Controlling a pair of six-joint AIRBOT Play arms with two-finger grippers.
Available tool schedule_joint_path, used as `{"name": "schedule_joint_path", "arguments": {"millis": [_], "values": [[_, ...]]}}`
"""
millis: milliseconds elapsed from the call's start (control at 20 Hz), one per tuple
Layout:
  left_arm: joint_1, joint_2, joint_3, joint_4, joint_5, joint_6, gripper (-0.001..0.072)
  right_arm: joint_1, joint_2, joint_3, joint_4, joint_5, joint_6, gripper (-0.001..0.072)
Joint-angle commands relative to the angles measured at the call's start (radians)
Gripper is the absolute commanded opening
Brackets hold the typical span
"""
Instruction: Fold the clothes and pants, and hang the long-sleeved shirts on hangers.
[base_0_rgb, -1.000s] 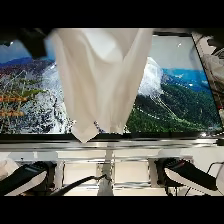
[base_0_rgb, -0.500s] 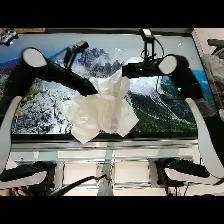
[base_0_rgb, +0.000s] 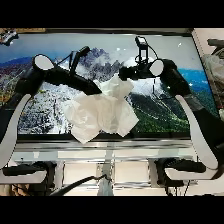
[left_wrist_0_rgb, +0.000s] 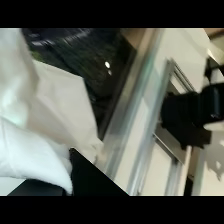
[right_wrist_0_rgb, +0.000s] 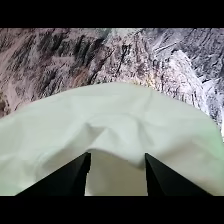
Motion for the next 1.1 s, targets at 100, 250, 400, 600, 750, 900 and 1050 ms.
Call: {"name": "schedule_joint_path", "arguments": {"millis": [100, 250, 400, 600, 750, 900, 1050], "values": [[0.04, -0.008, -0.002, -0.013, 0.035, 0.008, 0.0005, 0.113, 0.201, -0.021, -0.125, 0.23, -0.15, 0.0428], [0.04, -0.008, -0.002, -0.016, -0.002, 0.008, 0.0005, 0.256, 0.31, -0.131, -0.211, 0.217, -0.159, 0.0461], [0.04, -0.006, -0.002, -0.037, -0.034, 0.008, 0.0006, 0.356, 0.326, -0.245, -0.401, 0.105, 0.026, 0.0462], [0.04, -0.006, -0.002, -0.118, -0.041, 0.043, 0.0006, 0.371, 0.308, -0.332, -0.488, 0.066, 0.525, 0.0461], [0.04, -0.007, -0.002, -0.183, -0.041, 0.086, 0.0006, 0.43, 0.306, -0.359, -0.534, -0.019, 0.828, 0.0461], [0.04, -0.007, -0.002, -0.199, -0.043, 0.099, 0.0006, 0.461, 0.281, -0.36, -0.552, -0.079, 0.979, 0.0461], [0.04, -0.007, -0.002, -0.199, -0.058, 0.102, 0.0006, 0.433, 0.223, -0.36, -0.602, -0.026, 1.13, 0.0461]]}}
